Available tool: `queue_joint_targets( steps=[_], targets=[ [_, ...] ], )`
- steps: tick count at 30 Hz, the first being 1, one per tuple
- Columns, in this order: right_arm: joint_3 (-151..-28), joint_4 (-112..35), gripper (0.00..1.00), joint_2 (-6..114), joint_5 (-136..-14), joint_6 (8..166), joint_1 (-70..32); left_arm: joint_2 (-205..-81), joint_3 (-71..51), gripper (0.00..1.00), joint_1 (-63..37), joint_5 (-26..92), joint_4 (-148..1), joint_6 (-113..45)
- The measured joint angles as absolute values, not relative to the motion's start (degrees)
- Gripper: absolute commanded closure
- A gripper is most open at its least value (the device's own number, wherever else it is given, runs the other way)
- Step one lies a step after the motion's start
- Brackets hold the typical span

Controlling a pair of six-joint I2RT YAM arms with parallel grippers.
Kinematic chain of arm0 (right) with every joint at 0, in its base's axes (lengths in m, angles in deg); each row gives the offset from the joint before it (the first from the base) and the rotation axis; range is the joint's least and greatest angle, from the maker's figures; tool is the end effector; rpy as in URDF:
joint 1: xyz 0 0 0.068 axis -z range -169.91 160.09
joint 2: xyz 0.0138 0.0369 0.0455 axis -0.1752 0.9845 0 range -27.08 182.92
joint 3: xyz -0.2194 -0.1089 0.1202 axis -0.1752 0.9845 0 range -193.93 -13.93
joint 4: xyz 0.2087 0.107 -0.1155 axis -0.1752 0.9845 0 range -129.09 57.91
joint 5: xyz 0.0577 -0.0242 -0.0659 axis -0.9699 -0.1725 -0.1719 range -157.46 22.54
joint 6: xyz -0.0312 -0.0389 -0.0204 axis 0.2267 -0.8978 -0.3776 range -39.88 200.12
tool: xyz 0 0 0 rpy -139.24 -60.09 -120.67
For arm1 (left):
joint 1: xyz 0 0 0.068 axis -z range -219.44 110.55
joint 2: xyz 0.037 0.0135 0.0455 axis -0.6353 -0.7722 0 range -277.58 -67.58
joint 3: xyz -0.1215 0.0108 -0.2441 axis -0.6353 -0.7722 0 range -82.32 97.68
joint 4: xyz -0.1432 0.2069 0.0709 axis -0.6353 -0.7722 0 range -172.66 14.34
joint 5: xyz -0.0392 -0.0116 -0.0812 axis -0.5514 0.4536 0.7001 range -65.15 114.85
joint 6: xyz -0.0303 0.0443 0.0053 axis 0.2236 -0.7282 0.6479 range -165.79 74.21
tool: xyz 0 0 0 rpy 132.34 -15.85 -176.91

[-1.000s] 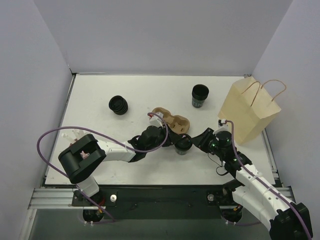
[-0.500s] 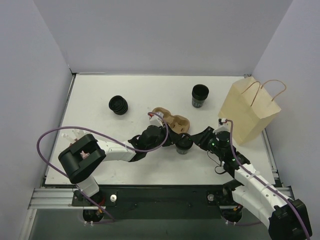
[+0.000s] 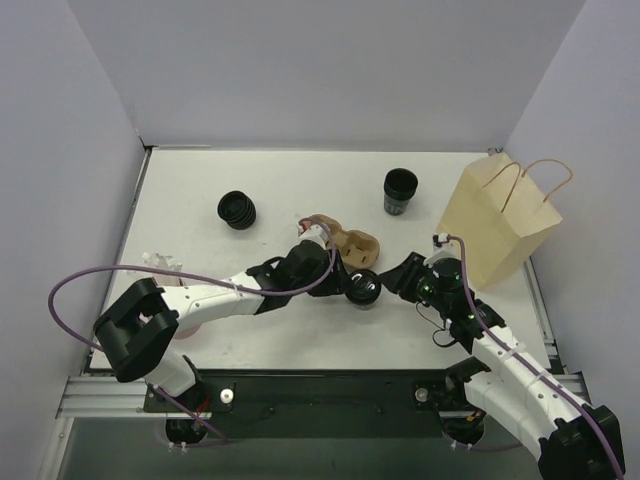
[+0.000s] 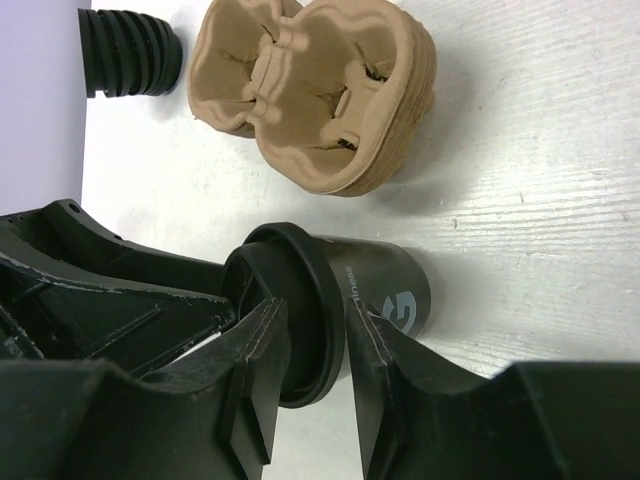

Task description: Pack the takeout coffee

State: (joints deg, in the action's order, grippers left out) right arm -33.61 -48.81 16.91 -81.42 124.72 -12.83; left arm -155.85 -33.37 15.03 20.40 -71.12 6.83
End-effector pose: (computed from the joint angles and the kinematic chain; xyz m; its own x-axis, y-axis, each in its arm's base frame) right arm 0.1652 0.0792 0.2233 -0.5815 0.4941 -0.6463 -0.2593 0.6404 0.7229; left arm 0.1937 -0.2665 0.2062 -0.8165 -0.2197 -0.5339 0.2068 0.7521 -0.6258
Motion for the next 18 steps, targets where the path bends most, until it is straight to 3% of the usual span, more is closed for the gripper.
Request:
queue_joint_targets(
  steps=[7,18],
  targets=[
    [-36.6,-44.7,0.51,16.9,-82.9,122.7,-12.8,-154.8,-27.5,0.29,12.3,20.4,-91.2,0.2],
    [-49.3,-31.3,0.44,18.9,-81.5,111.5,-13.4,-144.5,-27.6,0.28,5.7,20.4,-100.1,-5.4]
  ],
)
